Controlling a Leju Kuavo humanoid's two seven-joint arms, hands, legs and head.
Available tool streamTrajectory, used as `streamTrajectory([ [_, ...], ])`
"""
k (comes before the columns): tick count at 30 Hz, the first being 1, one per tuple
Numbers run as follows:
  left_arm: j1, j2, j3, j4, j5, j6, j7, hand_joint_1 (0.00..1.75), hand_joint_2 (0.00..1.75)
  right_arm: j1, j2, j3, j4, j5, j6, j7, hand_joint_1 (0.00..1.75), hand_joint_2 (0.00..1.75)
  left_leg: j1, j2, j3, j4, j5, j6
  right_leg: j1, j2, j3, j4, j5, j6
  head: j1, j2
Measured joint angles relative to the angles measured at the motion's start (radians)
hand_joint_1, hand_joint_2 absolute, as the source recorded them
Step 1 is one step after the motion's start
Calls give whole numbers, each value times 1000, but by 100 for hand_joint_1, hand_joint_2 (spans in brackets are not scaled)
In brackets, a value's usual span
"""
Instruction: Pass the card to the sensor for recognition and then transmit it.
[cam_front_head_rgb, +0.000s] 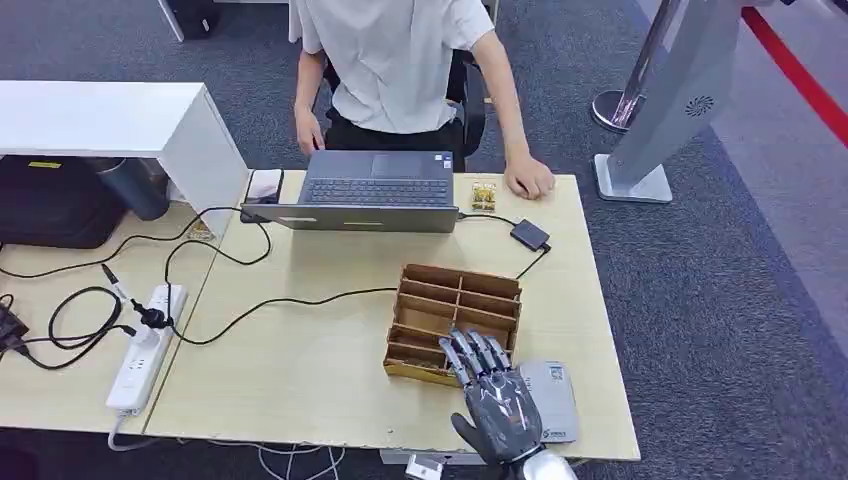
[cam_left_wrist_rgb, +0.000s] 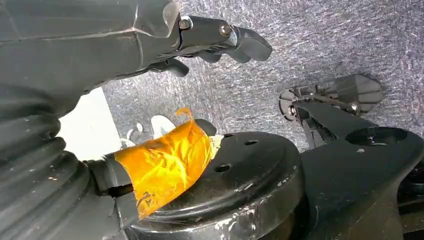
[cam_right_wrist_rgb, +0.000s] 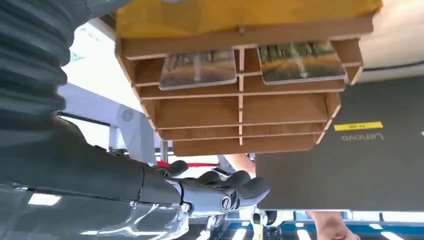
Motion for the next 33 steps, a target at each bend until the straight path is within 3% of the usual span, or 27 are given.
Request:
streamTrajectory([
  [11, -1, 0, 0, 0, -6, -1, 1, 0, 175, -11, 53, -39, 23, -3, -1, -31, 0, 175, 0, 0, 0, 0, 0, 0, 0, 0, 0, 0, 0, 0, 0, 0],
  [33, -1, 1, 0, 0, -19, -6, 1, 0, 175, -11, 61, -72, 67, -6, 9, -31, 0, 175, 0, 0, 0, 0, 0, 0, 0, 0, 0, 0, 0, 0, 0, 0],
])
